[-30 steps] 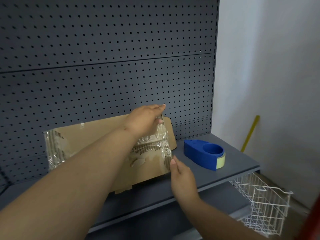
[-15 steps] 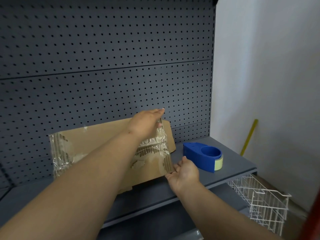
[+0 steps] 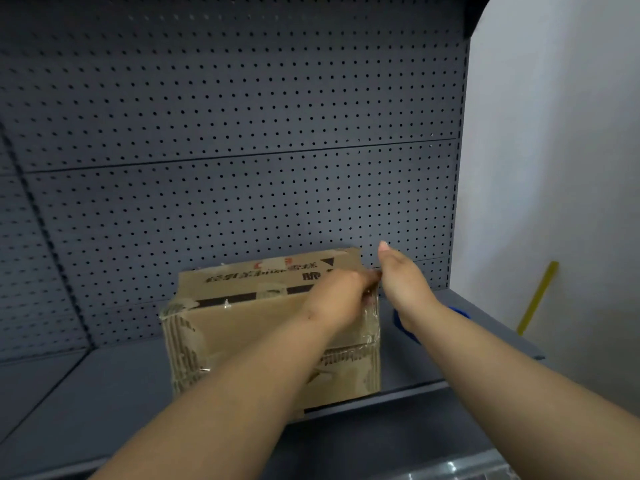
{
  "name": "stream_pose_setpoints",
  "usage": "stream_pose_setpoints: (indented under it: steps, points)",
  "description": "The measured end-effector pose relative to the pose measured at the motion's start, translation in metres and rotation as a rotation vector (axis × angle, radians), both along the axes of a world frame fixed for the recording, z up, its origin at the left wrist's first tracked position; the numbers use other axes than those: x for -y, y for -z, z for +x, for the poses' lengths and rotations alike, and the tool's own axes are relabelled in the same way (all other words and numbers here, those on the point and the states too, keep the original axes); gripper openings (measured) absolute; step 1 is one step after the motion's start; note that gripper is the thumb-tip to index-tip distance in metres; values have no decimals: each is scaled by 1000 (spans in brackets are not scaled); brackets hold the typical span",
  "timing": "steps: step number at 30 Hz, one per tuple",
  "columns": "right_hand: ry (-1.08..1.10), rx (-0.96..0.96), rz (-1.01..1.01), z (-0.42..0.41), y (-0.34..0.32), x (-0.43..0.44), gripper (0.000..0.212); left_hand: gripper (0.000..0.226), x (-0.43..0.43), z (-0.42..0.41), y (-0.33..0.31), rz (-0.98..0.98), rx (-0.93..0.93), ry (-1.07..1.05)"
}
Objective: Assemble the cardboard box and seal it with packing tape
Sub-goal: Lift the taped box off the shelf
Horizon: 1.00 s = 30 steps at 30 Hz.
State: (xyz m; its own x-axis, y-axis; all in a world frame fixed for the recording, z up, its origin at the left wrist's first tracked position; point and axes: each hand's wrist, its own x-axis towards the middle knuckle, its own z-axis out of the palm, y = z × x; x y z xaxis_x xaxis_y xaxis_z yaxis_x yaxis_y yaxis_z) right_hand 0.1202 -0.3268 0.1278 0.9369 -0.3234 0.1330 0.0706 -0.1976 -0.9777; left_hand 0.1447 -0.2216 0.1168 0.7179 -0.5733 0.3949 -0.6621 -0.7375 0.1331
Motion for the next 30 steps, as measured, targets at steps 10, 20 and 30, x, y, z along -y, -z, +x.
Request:
stream_pose_setpoints:
  steps: [10, 20, 30]
  points:
    - [-173, -158, -437, -8, 5, -14, 64, 32, -55, -12, -34, -882, -441, -158]
    - [-118, -289, -455, 49, -29, -25, 50, 50, -202, 36, -30, -870, -517, -812]
    - [-109, -426, -346, 79, -36, -27, 30, 35, -217, 48, -16, -1049, -958, -660]
